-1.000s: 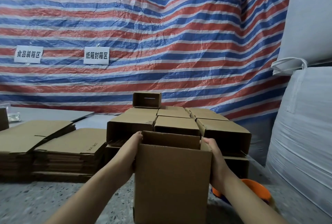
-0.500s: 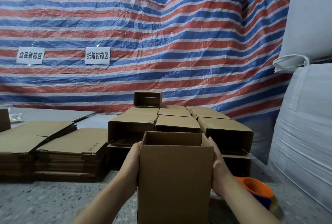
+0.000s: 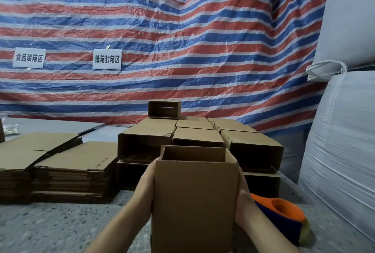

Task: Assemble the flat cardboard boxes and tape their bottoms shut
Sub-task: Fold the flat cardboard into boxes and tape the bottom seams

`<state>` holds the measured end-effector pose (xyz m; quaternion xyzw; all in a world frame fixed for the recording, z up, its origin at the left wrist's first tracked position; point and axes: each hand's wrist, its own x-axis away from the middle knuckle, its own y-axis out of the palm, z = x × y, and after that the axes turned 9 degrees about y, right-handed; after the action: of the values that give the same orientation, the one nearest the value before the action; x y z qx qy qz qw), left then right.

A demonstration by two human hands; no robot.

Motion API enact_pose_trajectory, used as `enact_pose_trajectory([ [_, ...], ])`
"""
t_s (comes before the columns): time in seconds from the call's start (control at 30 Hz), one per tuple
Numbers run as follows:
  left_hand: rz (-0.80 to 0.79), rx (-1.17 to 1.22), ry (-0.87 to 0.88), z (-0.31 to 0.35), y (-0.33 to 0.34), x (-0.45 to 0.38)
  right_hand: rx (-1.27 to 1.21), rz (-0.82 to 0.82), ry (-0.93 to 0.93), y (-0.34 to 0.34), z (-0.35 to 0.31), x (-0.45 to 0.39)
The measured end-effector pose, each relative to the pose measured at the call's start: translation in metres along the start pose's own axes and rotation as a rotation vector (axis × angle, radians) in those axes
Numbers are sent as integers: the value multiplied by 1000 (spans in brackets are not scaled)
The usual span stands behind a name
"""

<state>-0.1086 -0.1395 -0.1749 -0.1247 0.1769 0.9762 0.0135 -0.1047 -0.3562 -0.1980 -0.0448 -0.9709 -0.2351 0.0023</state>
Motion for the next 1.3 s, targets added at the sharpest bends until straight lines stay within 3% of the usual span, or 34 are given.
enact_pose_trajectory([
  [0.13,-70,-9,15,4,-2,2,20,25,-27,-1,1,2],
  [0.3,39,38,56,4,-5,0,-45,81,48,-1,4,-2],
  [0.47,-78,-19,54,6,-6,2,-79,94,104,-4,5,-6],
  [0.77,-90,-37,26,6,-5,-3,24,-38,27,-1,-1,4],
  [1.03,-111,-57,40,5,-8,-4,274,-235,-7,0,-19,19],
  [1.3,-179,-65,119,11,-19,2,269,-125,118,8,-25,23],
])
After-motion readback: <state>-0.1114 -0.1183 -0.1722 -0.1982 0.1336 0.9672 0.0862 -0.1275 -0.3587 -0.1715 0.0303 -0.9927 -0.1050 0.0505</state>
